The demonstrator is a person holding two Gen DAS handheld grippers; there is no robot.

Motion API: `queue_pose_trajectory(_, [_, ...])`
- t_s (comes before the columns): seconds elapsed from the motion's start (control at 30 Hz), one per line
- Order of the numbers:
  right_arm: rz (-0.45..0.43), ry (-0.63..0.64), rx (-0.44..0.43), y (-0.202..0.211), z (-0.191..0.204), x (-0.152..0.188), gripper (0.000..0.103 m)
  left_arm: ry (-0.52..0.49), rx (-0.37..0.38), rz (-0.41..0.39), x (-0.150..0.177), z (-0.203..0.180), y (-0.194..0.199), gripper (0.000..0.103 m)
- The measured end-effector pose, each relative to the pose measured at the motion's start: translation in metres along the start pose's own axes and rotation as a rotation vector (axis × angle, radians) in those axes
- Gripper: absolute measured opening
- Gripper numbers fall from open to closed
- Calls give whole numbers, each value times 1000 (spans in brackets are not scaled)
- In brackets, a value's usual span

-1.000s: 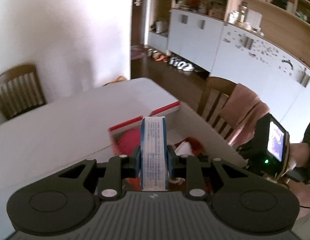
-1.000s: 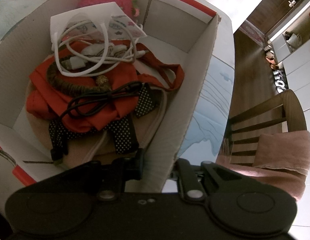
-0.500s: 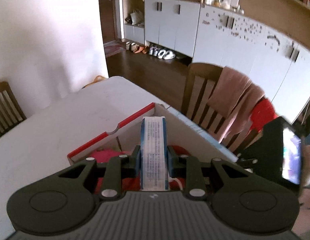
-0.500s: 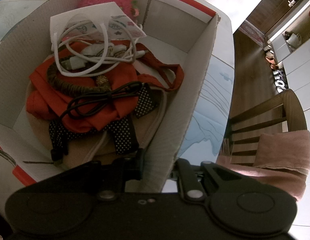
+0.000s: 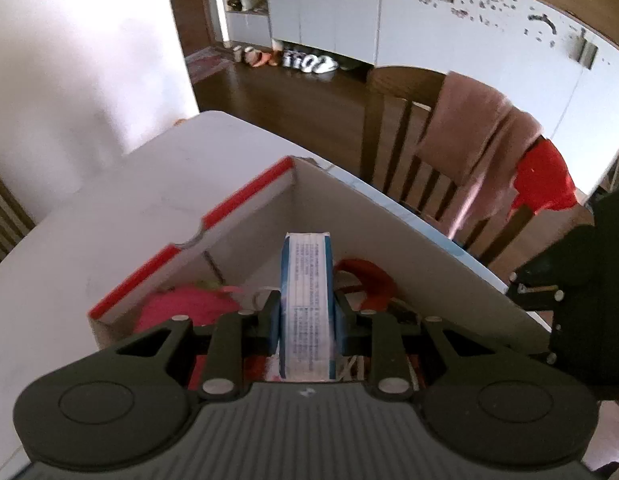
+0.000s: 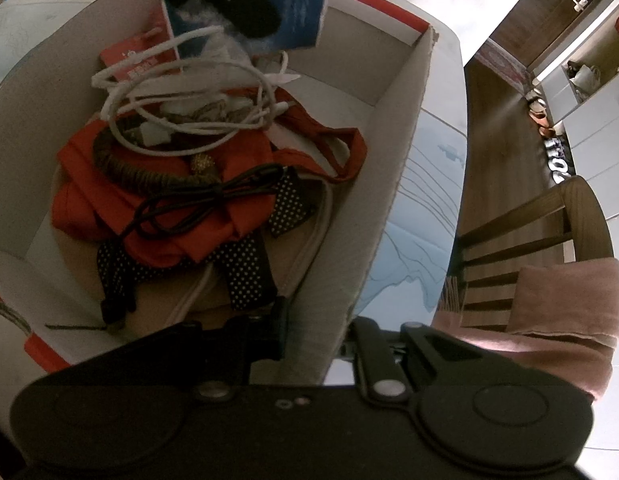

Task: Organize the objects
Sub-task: 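Carry the white-and-blue box over the cardboard box with the left gripper, then lower the white-and-blue box into the box and open the left gripper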

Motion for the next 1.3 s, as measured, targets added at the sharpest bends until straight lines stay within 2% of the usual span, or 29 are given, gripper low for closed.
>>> queue_pose_trajectory(0.17, [-1,-1,0,1,1,0,12,-20,18,31,5,-10,-11,24])
queue_pose_trajectory(0.3, [-1,0,1,1,1,0,12,-3,49,59,9,-14,-20,24])
queue_pose_trajectory(0.43, [-1,-1,1,1,1,0,12,12,47,89,13,-14,-30,26])
queue_pose_trajectory(0.7, [-1,0,2,2,2,0,12,-3,40,85,18,-19,-27,28])
queue_pose_trajectory(0.73, [-2,1,2,2,2,0,12,4,47,82,19,-19,-26,31])
queue_pose_trajectory(0.8, [-3,2,3,3,2,-1,12,21,57,70,21,-16,-22,47])
queue_pose_trajectory(0.83, [-3,3,3,4,2,-1,12,30,59,58,22,-15,-19,60])
queue_pose_trajectory(0.87, [-4,5,3,4,1,1,12,38,64,45,22,-14,-15,65])
queue_pose_trajectory(0.97, [-4,9,4,4,1,2,12,64,85,17,25,-8,-5,66])
queue_pose_trajectory(1.3, [-2,15,7,5,2,1,13,156,90,-64,41,13,44,66])
Point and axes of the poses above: each gripper's, at about its wrist camera, not at the fingertips, and y roughly against the way its jaws point, z to its left, x to its underside, the point moved 8 cm from there along -y, roughly the way its jaws point, and after that the axes turned 11 degrees about z, right-handed, at the moved point
